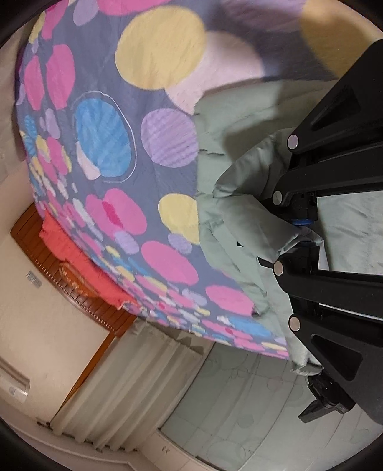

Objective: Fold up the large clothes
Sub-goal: 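Grasp the jacket hem with both tools and lift it toward the collar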

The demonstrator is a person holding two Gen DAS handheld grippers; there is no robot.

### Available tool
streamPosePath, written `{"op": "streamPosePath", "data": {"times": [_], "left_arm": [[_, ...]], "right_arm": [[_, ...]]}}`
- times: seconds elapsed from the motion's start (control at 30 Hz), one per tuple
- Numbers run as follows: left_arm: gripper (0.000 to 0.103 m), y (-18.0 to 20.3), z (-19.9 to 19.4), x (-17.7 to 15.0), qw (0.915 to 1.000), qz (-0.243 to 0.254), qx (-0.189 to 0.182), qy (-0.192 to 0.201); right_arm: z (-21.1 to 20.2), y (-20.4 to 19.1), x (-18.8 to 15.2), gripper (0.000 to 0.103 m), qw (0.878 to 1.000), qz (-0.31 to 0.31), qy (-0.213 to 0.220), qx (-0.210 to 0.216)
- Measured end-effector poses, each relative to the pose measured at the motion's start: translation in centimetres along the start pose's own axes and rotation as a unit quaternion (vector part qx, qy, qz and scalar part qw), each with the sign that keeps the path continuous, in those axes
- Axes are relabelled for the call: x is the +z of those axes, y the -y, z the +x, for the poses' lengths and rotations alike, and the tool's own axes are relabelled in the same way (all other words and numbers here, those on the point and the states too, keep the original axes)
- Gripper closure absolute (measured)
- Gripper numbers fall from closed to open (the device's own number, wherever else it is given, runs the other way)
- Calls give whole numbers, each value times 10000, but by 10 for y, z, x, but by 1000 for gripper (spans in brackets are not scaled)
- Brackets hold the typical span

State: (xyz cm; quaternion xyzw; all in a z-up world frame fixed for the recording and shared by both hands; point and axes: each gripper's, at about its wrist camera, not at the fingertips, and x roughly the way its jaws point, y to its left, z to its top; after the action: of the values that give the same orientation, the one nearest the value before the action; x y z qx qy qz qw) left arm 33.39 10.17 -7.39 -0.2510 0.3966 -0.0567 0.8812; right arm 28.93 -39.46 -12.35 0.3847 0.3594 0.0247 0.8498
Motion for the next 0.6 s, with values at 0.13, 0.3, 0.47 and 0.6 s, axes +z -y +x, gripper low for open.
{"op": "streamPosePath", "data": {"times": [0.13,0.3,0.47,0.6], "left_arm": [[100,-1,33,5,9996,131,209,-135],[99,-4,53,6,9990,242,291,-248],[85,-2,42,6,9992,313,181,-169],[48,-5,19,4,9998,170,90,34]], "right_arm": [[27,5,8,96,9998,-42,-121,-166],[41,5,12,93,9993,-153,-177,-278],[23,0,11,54,9996,-185,64,-196],[3,-8,4,53,9990,-344,196,-203]]}}
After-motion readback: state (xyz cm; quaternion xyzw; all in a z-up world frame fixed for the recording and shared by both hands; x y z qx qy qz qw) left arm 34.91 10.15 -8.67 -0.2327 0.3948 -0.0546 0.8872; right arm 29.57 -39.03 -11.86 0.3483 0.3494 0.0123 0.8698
